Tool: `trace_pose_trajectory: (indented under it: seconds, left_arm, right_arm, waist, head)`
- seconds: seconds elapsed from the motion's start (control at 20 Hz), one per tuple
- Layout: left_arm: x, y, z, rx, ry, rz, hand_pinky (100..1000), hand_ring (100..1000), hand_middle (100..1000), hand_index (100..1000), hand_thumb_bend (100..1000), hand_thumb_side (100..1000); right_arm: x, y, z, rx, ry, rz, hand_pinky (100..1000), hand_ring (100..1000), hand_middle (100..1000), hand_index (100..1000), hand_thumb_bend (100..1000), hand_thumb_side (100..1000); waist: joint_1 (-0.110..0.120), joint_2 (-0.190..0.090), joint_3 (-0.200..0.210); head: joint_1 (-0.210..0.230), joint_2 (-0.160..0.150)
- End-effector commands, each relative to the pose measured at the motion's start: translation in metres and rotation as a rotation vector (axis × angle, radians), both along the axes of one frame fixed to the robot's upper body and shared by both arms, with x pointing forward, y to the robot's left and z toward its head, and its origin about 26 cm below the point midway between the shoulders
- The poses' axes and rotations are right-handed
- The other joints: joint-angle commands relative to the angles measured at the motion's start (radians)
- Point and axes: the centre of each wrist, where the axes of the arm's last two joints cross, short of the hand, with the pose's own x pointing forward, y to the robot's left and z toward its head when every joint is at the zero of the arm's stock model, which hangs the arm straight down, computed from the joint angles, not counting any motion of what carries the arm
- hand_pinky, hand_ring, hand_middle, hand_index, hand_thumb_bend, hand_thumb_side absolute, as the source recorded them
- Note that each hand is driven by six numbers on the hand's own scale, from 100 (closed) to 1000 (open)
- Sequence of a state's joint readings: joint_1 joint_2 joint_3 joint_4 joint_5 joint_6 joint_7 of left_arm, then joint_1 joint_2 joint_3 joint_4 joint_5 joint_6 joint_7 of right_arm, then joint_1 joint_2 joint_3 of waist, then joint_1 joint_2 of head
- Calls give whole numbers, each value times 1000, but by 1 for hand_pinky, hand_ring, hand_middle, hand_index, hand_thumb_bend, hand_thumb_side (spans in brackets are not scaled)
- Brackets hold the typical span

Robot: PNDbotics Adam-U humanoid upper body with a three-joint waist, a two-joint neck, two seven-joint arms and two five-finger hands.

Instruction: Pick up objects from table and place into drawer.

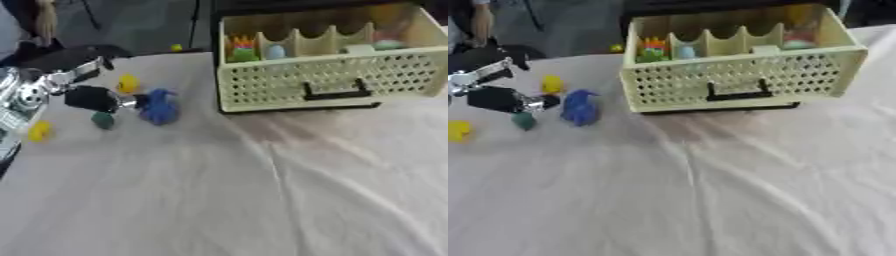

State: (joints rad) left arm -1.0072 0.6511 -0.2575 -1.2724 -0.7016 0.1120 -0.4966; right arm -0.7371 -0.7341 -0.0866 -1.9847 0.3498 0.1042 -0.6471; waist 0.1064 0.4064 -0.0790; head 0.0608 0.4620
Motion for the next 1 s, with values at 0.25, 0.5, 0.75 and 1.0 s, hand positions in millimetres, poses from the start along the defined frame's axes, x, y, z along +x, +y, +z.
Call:
trace_pose_trajectory:
  seconds: [0.25,0.5,0.75,1.0]
  left_arm:
    - [11,-2,1,61,-15,34,616,606,794,989,614,748]
    - [18,1,-5,94,9,69,604,614,819,994,607,743]
    - [23,9,-9,121,1,138,560,618,835,986,595,761]
    - [24,12,-8,153,-12,182,571,638,855,989,556,795]
  right_arm:
    - [-6,4,9,-5,-32,24,481,490,458,711,138,603]
    - [-5,7,9,3,-35,42,483,484,454,702,137,588]
    - [-5,9,8,11,-32,57,485,481,451,695,136,578]
    - [-4,11,7,6,-22,67,486,478,448,692,141,575]
  waist:
    - [7,-6,-15]
    - [16,4,-30]
    - [21,10,-37]
    - [21,13,-38]
  head:
    - [14,-24]
    - [23,-32]
    - [26,-38]
    - [27,-41]
